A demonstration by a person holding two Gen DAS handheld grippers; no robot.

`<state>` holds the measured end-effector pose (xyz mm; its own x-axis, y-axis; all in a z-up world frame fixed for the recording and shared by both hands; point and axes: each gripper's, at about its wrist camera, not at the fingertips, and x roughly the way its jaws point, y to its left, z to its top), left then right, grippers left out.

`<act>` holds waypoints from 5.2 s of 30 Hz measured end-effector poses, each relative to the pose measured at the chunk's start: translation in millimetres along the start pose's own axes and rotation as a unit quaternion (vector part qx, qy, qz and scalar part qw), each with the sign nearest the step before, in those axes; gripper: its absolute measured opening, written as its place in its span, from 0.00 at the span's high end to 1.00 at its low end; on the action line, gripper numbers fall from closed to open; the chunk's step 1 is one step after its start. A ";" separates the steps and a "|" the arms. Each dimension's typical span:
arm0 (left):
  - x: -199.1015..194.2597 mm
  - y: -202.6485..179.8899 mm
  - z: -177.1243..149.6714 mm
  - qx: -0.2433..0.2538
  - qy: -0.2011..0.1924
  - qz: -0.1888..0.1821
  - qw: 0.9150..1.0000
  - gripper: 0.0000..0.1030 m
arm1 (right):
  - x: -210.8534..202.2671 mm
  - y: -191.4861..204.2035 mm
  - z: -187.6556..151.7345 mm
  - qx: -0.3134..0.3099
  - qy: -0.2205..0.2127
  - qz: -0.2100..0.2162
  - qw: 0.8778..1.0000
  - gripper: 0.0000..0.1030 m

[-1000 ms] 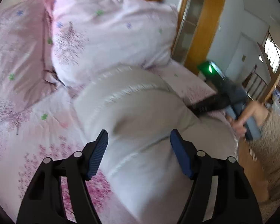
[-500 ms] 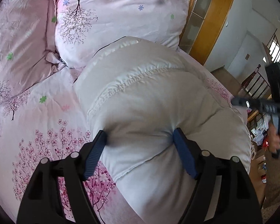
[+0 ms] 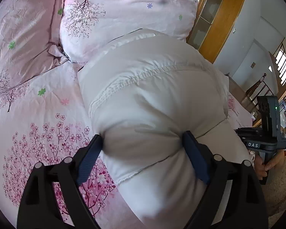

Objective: Fold large clothes

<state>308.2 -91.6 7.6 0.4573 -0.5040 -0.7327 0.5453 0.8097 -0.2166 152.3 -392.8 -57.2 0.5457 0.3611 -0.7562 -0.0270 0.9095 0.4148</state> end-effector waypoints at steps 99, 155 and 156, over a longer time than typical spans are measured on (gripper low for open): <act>18.5 60.3 -4.0 -0.202 0.014 -0.233 0.951 0.31 | 53.6 -58.0 33.5 0.165 0.061 0.358 0.917 0.42; -133.5 94.5 -20.3 -0.042 -0.142 0.252 0.956 0.16 | 14.5 197.9 32.7 -0.160 -0.104 0.026 0.981 0.84; -134.3 91.5 -22.1 -0.043 -0.141 0.250 0.957 0.14 | 15.5 192.8 31.6 -0.159 -0.102 0.026 0.982 0.84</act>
<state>281.2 56.9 71.9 0.8245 -0.0980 -0.5574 0.1538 0.9866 0.0541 182.0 -218.4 27.1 0.6926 0.3902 -0.6067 -0.3020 0.9207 0.2473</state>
